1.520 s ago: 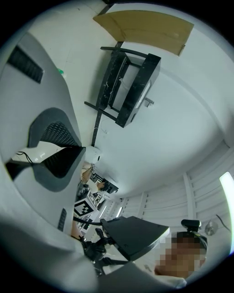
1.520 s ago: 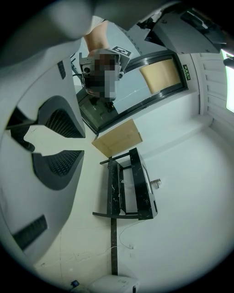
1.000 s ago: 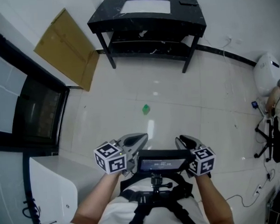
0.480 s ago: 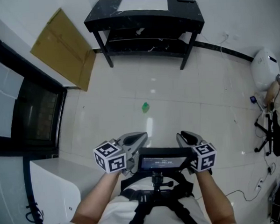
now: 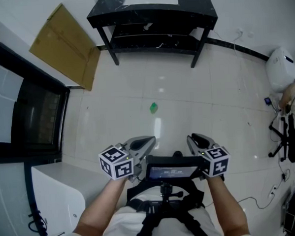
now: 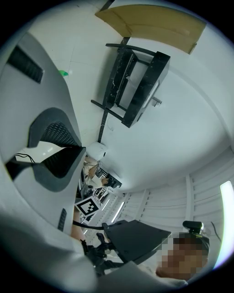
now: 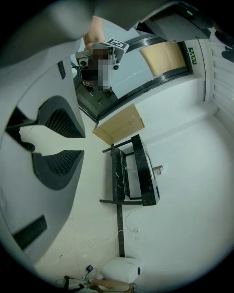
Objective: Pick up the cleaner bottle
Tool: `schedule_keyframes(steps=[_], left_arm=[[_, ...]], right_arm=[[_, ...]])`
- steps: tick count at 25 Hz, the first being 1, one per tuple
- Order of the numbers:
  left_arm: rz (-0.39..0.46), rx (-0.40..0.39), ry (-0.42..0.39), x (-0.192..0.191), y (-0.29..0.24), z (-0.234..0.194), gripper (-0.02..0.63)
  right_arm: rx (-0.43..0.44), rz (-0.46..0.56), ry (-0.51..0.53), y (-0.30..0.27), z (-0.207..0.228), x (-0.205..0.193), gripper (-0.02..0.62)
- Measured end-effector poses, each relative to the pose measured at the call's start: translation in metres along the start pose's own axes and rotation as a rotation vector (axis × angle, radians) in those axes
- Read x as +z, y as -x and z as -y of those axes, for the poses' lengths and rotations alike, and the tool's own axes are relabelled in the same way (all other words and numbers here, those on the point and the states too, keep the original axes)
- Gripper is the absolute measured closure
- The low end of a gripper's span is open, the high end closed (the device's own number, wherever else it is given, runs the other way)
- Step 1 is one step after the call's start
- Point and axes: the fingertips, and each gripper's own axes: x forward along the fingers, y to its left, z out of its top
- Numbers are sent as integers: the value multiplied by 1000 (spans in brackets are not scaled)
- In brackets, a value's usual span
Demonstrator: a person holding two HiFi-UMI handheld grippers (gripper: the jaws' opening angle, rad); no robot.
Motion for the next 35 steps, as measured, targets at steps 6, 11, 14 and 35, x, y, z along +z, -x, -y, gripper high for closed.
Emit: schedule_keyframes(steps=[6, 11, 14, 35], left_arm=[[-25, 17, 6, -6, -5, -11, 606], [-46, 32, 15, -13, -9, -24, 606], [-57, 31, 14, -16, -12, -29, 606], [-112, 36, 74, -51, -33, -85, 606]], right_arm=[[3, -16, -15, -8, 8, -2, 505], [-2, -38, -16, -17, 15, -5, 505], [-10, -42, -20, -21, 21, -6, 505], [-16, -95, -53, -67, 36, -36, 505]])
